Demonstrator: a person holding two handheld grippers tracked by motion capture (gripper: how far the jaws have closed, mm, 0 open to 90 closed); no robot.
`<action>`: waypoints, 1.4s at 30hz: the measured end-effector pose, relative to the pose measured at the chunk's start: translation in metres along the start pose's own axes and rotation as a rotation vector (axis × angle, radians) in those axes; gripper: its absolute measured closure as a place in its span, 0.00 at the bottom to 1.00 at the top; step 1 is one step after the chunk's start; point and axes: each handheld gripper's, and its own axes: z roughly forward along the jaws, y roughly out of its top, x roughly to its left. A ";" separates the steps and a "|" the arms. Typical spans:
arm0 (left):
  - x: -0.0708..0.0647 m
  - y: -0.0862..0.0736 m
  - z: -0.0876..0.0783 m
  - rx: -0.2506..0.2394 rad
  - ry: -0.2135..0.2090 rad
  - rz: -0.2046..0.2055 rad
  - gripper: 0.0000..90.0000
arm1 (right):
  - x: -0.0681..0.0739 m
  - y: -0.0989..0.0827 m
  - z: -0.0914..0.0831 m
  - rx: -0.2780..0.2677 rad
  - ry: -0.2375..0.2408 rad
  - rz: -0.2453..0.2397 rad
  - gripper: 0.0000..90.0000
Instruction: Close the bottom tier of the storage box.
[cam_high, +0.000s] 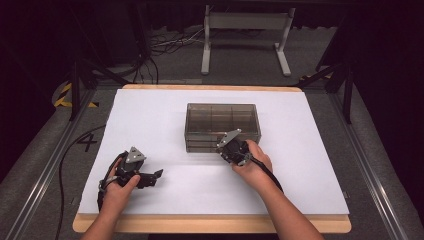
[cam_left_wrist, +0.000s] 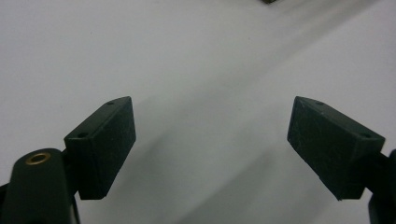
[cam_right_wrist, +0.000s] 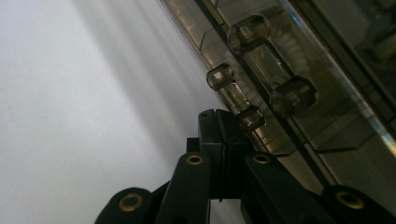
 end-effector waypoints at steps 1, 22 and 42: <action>0.000 0.000 0.000 0.001 0.000 0.000 0.18 | 0.000 0.000 0.000 -0.002 0.000 -0.004 1.00; 0.002 -0.002 0.000 0.007 0.002 -0.004 0.18 | 0.004 -0.003 -0.003 -0.037 0.034 0.007 0.83; 0.004 -0.001 -0.002 0.002 0.005 -0.013 0.18 | 0.008 -0.018 -0.049 -0.196 0.076 0.094 0.55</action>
